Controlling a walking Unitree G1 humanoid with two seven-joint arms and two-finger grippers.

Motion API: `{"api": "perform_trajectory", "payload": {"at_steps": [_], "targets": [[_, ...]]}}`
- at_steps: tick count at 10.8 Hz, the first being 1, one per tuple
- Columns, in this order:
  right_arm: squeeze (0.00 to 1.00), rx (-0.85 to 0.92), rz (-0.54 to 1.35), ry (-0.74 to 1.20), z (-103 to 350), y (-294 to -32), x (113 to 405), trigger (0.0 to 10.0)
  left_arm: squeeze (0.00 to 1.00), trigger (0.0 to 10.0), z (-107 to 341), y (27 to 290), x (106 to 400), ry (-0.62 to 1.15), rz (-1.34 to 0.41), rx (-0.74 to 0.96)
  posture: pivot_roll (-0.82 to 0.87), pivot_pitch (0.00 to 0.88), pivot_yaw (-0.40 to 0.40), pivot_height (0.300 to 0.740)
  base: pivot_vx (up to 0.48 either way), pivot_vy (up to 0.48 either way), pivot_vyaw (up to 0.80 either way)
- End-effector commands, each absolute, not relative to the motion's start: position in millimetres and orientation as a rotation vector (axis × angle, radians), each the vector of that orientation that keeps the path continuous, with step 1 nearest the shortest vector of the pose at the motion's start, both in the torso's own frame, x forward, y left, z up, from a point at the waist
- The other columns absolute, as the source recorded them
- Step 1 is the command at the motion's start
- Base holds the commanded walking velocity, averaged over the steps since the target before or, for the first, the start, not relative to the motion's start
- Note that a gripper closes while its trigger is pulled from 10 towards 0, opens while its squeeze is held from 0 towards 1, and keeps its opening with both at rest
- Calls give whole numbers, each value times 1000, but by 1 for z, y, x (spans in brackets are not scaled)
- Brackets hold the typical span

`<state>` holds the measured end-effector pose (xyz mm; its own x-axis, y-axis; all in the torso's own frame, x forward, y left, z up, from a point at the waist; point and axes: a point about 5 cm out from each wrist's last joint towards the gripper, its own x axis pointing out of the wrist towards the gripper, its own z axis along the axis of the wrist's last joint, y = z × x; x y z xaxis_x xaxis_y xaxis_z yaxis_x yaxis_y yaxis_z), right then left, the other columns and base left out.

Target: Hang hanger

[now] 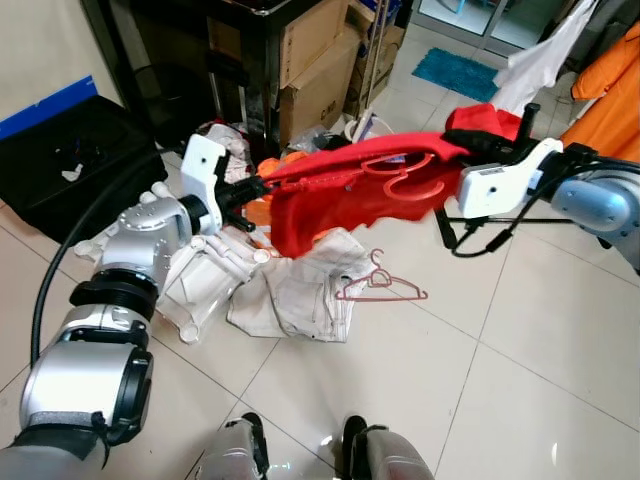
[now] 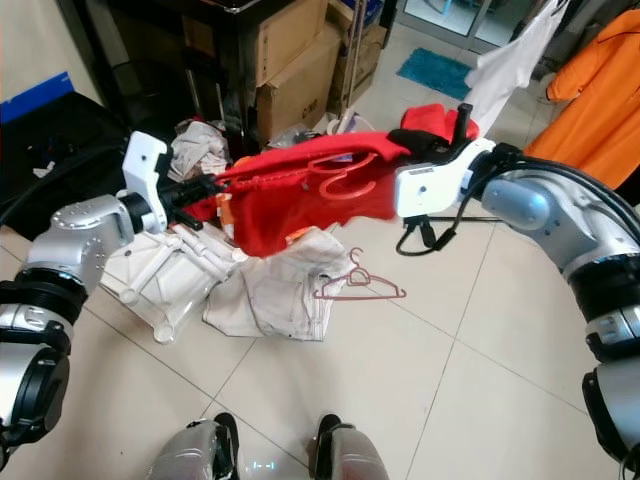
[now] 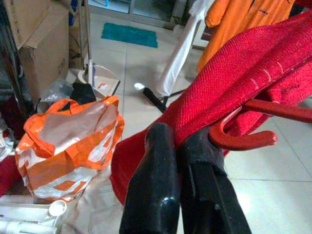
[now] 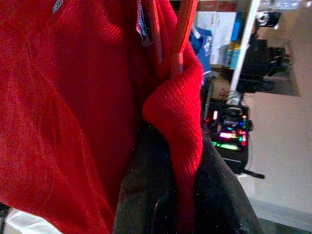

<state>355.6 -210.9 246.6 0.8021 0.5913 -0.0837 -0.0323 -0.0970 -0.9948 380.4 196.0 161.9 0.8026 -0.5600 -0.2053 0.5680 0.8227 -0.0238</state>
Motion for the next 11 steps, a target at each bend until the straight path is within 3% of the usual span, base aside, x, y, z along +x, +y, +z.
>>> {"api": "perform_trajectory", "payload": {"at_steps": [1,4,5,6,7,9,10,11], "targets": [[0,-1624,-66,-160,305,-332,344,0,0,0,122,293,346,459,-187,82,-149,176,-71,740,0,0,0],[0,-1489,-142,-112,280,-337,349,0,0,0,124,275,352,446,-277,67,-155,177,-77,740,0,0,0],[0,-1231,-111,-91,256,-329,354,0,0,0,135,256,359,393,-344,79,-155,177,-77,740,0,0,0],[0,-853,-36,-24,217,-312,361,0,0,0,145,213,365,317,-465,74,-147,178,-79,740,0,0,0],[0,-742,3,12,203,-305,362,0,0,0,143,199,364,308,-500,98,-147,178,-79,740,0,0,0],[0,-726,181,117,172,-282,362,0,0,0,127,194,360,360,-486,190,-138,169,-72,740,0,0,0],[0,-780,391,193,156,-271,354,0,0,0,131,214,359,391,-449,203,-138,164,-70,740,0,0,0],[0,-792,450,208,156,-271,352,0,0,0,135,225,359,405,-434,195,-137,161,-70,740,0,0,0]]}}
